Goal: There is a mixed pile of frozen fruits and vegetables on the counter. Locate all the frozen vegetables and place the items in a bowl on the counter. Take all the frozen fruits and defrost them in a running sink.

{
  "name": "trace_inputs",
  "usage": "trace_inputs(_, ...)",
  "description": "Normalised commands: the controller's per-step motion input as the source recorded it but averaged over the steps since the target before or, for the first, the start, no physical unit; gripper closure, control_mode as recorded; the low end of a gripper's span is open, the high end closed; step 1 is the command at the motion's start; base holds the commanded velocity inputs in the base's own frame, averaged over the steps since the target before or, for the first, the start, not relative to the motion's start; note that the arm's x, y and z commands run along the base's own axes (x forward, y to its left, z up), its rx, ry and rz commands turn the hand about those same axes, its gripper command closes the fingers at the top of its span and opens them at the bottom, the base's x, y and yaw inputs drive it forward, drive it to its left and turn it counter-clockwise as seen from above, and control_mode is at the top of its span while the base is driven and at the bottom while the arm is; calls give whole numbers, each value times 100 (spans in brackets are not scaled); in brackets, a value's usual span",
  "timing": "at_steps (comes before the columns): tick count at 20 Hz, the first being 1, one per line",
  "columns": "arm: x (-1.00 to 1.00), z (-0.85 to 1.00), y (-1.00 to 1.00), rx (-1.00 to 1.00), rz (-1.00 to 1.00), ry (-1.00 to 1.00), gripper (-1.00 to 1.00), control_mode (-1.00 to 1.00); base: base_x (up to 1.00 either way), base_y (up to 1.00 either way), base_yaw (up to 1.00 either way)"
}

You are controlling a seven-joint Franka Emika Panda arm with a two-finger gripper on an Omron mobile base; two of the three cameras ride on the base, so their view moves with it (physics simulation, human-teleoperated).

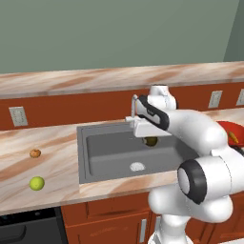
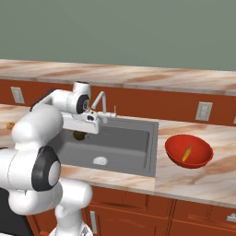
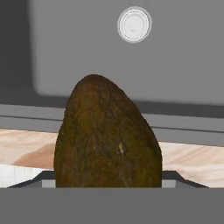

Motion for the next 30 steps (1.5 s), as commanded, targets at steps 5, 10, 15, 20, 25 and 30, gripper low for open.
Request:
trace_inputs(5,6,-4,-84,-5,2,-1,100,-100,0,0,0)
trace_inputs(10,11,-5,-80,-10,0,1,100,-100,0,0,0)
trace_inputs(15,14,24,-59,-2,0,13,100,-100,0,0,0)
trace_inputs(20,11,18,-66,-5,0,4,100,-100,0,0,0)
trace_inputs(25,11,6,-77,-6,0,0,100,-100,0,0,0)
trace_inputs(30,4,17,-85,0,0,0,100,-100,0,0,0)
